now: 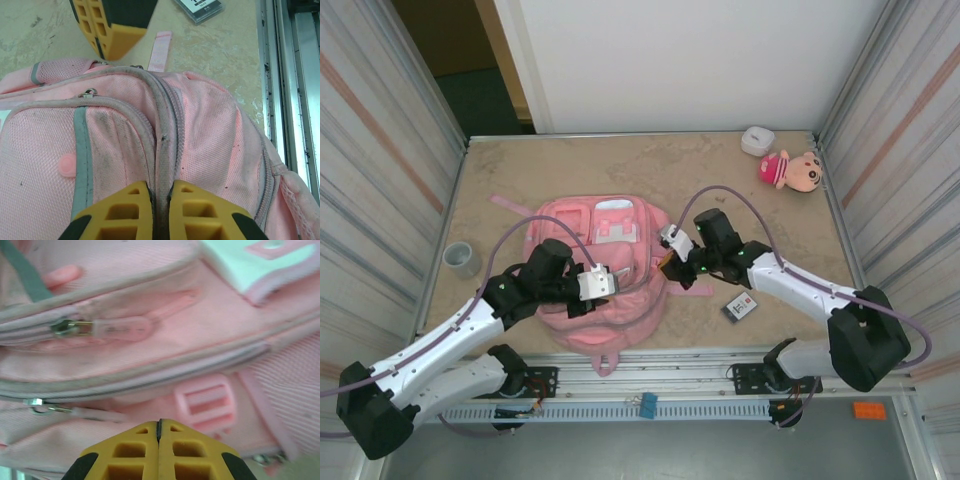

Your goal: Pack the student bag

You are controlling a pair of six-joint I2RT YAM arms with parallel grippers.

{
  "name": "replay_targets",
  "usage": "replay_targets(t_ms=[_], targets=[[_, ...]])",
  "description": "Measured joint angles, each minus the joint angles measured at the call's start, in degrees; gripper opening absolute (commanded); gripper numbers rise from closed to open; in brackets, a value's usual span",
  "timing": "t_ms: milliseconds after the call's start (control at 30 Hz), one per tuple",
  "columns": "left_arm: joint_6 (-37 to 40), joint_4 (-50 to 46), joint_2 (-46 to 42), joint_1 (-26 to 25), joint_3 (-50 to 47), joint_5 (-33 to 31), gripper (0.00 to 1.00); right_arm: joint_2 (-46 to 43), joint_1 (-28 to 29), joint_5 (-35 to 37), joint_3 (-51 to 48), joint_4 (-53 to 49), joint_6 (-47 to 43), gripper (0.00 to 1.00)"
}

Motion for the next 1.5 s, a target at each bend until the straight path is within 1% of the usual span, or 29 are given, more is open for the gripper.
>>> replay_targets(t_ms=[167,200,233,267,300,400,433,667,967,1300,1367,1400,1433,1500], targets=[[0.0,-0.4,-0.3,0.0,0.0,0.0,0.02,0.5,-1.6,2.8,2.8,-3.0,-0.4,0.0],[0.0,-0.5,-0.4,0.0,0.0,0.0,0.02,0.7,-1.6,2.6,3.4,-3.3,-0.6,0.06],[0.0,-0.6,-0.5,0.0,0.0,0.0,0.02,0.7,-1.6,2.2,3.7,-3.4,-0.7,0.14],[0.0,-0.7,-0.7,0.0,0.0,0.0,0.02,0.7,-1.6,1.2,3.7,-3.4,-0.9,0.28],[0.0,-0.7,-0.9,0.0,-0.1,0.0,0.02,0.6,-1.4,0.4,3.6,-3.3,-1.4,0.33],[0.0,-0.3,-1.8,0.0,-1.1,0.2,0.02,-0.1,0.0,-1.2,1.7,-1.1,-2.9,0.41],[0.0,0.0,-2.1,0.1,-1.4,0.4,0.03,-0.5,0.7,-1.8,1.0,-0.7,-3.3,0.41],[-0.4,3.1,-4.3,0.3,-4.5,1.1,0.03,-0.7,4.4,-3.6,-0.5,2.2,-5.2,0.42],[-1.4,3.6,-4.3,0.5,-4.6,1.4,0.02,0.8,5.1,-6.5,-0.5,3.0,-5.2,0.43],[-2.6,5.1,-4.2,1.5,-5.2,3.0,0.02,1.2,5.1,-9.8,-0.5,2.7,-4.7,0.48],[-2.6,5.1,-4.1,1.5,-5.2,3.0,0.02,1.9,5.2,-10.0,-0.5,3.3,-4.0,0.45],[-2.7,5.2,-4.0,1.5,-5.2,3.1,0.02,2.3,5.2,-10.1,-0.5,3.5,-3.7,0.41],[-2.7,5.2,-3.9,1.5,-5.2,3.2,0.02,2.8,5.2,-10.0,-0.5,3.8,-3.4,0.34],[-2.7,5.3,-3.8,1.5,-5.2,3.2,0.02,3.8,5.2,-9.9,-0.4,4.2,-2.4,0.16]])
